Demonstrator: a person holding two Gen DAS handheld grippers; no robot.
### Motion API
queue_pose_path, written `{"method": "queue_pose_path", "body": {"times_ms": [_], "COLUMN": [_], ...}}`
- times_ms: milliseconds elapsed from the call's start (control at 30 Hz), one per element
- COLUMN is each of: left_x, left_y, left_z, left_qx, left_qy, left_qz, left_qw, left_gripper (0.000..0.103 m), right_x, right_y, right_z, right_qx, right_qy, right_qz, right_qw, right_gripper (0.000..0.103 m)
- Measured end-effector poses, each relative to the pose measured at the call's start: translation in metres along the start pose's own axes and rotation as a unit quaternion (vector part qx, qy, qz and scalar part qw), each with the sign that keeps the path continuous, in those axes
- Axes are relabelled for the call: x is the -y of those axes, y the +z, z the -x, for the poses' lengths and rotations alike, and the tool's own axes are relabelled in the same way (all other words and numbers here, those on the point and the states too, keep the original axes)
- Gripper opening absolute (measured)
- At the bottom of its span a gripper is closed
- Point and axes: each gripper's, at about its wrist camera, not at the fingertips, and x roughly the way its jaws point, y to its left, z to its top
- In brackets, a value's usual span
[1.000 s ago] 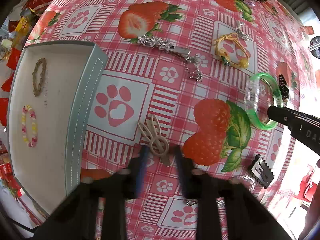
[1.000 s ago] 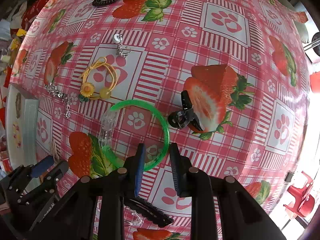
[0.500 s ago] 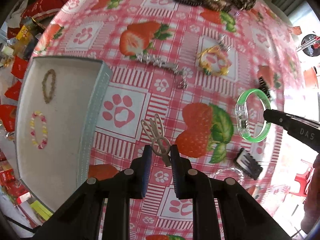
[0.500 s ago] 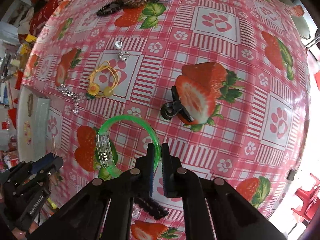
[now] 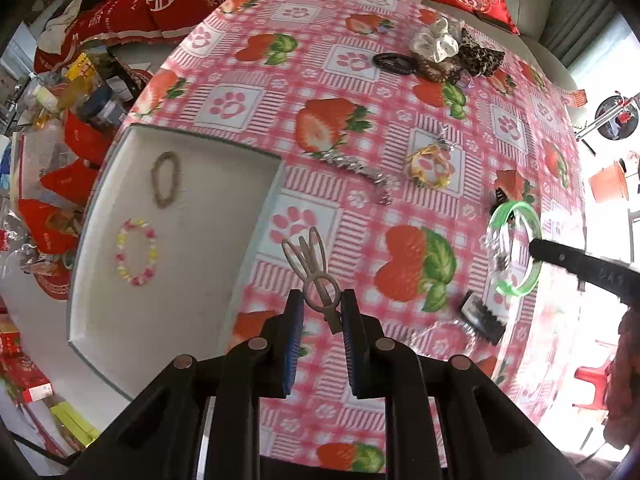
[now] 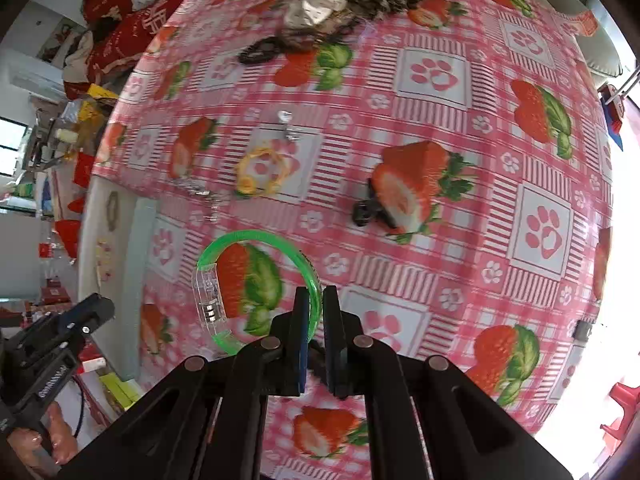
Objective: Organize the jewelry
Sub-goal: 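Carry the clip and bangle into the white tray and open both tools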
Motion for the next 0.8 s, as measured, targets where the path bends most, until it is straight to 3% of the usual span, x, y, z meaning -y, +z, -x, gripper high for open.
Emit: {"method": "queue_pose_path", "body": {"times_ms": [200,467,633,800], "left_x": [-0.046,-0.13,-0.173,-0.201], "left_y": [-0.006,-0.013,-0.023,-0.033], "left_z": [0.016,0.021,0.01,-0.014], "left_qx": [0.014,0.017,0.009,-0.012], "left_qy": [-0.001,0.005,0.012,0.017], "left_qz": [0.0,0.038,0.065,0.077], "left_qw": [0.9999,0.9991,0.9978,0.9968], "left_gripper": [0.024,0.024,0.024,0.024], "right_x": [-0.055,-0.162,-0.222,-0.264], "right_y": [0.003,0.011,0.018,0.025], "right_z": [-0.001,-0.023,-0.046,-0.081], "right_qx": [0.013,0.017,0.008,-0.015], "right_qy": [0.01,0.024,0.025,-0.003], "right_qz": [0.019,0.077,0.125,0.165], "right_qw": [1.0,0.997,0.992,0.986], "right_gripper": [0.007,0.007,0.007,0.007]}}
